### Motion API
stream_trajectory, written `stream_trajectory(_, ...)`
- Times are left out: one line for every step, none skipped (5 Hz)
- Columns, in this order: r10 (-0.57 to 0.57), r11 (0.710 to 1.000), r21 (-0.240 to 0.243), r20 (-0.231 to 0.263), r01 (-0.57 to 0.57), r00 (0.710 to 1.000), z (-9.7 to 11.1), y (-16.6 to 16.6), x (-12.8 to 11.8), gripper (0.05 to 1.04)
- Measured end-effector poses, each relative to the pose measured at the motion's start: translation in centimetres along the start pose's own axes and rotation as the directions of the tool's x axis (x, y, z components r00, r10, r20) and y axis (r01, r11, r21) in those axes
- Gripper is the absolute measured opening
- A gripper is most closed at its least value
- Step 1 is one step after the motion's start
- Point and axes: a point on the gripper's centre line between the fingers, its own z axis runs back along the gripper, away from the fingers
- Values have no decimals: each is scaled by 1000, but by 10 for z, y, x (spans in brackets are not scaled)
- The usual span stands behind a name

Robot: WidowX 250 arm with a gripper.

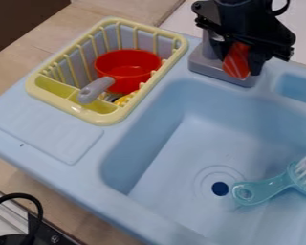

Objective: Take the sushi to the faucet base.

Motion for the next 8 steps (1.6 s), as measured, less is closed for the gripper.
stream_trajectory(33,999,-1,-3,-33,999,-1,4,3,548)
stream_trajectory(23,1000,-2,-8,-23,1000,-4,3,4,548)
stream_trajectory(1,1000,-6,-9,-1,1000,-4,3,4,592)
stream_trajectory(0,1000,-3,-32,0,999,-7,3,0,874)
stream_trajectory(-2,1000,-3,-42,2,999,-7,2,-2,999)
stream_trajectory(-6,1000,5,-33,7,999,-7,1,-1,998)
stream_trajectory(-8,1000,18,-31,8,1000,-6,3,-1,998)
stream_trajectory(6,999,31,-39,-5,999,5,7,-7,999)
